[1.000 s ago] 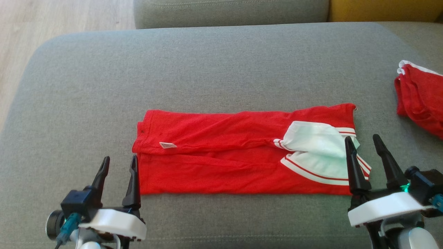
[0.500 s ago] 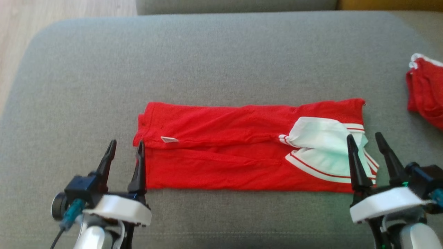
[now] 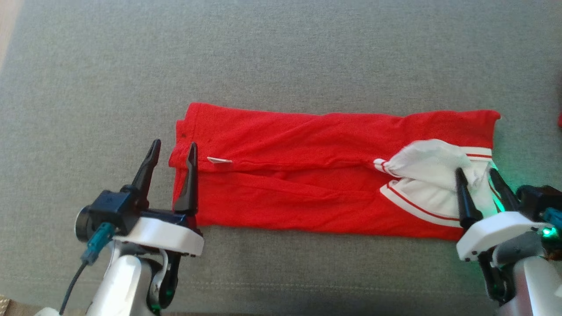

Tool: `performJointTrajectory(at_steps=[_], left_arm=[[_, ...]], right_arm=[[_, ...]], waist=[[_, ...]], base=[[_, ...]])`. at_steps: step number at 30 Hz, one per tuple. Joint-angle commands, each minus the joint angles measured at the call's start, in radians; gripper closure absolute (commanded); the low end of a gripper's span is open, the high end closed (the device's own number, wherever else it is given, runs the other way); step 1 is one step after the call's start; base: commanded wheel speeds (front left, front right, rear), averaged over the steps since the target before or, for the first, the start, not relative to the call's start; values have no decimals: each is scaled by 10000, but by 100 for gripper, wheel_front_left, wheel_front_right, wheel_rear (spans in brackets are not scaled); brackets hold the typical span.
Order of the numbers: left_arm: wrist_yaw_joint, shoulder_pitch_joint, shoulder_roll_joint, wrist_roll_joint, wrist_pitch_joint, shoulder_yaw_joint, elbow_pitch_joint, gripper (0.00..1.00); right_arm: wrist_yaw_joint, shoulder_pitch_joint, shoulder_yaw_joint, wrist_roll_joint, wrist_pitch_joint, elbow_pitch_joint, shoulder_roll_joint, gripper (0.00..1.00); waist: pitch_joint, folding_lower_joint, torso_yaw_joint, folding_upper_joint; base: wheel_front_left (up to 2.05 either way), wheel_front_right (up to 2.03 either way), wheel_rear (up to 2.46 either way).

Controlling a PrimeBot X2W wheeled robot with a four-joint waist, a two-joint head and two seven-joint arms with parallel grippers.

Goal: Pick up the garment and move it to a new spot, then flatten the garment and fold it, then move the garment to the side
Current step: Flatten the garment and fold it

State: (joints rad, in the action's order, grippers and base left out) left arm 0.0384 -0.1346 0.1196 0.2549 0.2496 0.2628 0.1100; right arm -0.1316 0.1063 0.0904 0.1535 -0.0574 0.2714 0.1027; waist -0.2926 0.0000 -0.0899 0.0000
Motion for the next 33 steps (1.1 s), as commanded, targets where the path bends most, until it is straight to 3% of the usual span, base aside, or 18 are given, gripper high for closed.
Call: performJointTrajectory(at_steps=[1, 5, 10, 11, 12, 13, 24, 33], left_arm=[[-37, -348, 69, -114, 122, -452, -232, 0], [-150, -401, -26, -209, 122, -579, -171, 0], [-260, -382, -116, -317, 122, -745, -127, 0], [-272, -377, -133, -341, 122, -773, -121, 0], [-286, -375, -149, -365, 122, -795, -119, 0], [-305, -376, -164, -389, 122, -816, -119, 0], [-409, -265, -303, -530, 122, -1086, -130, 0], [-470, -65, -399, -620, 122, -1244, -124, 0]], right_arm=[[9, 151, -3, -131, 44, -123, 54, 0], [9, 232, 406, -407, -347, 583, -114, 0], [9, 405, 166, -97, -760, 748, -326, 0], [9, 406, 95, -2, -926, 764, -350, 60], [9, 423, 49, 64, -974, 709, -365, 96], [9, 426, 27, 139, -1064, 683, -374, 100], [9, 206, 130, 827, -1283, -522, -177, 100], [9, -409, 1231, 929, -1525, -1662, 355, 100]], waist=[[-44, 0, -32, 0], [-103, 0, -24, 0], [-59, 0, 48, 0], [-50, 0, 69, 0], [-44, 0, 83, 0], [-39, 0, 95, 0], [129, 0, 346, 0], [502, 0, 537, 0]], base=[[0, 0, 0], [0, 0, 0], [0, 0, 0], [0, 0, 0], [0, 0, 0], [0, 0, 0], [0, 0, 0], [0, 0, 0]])
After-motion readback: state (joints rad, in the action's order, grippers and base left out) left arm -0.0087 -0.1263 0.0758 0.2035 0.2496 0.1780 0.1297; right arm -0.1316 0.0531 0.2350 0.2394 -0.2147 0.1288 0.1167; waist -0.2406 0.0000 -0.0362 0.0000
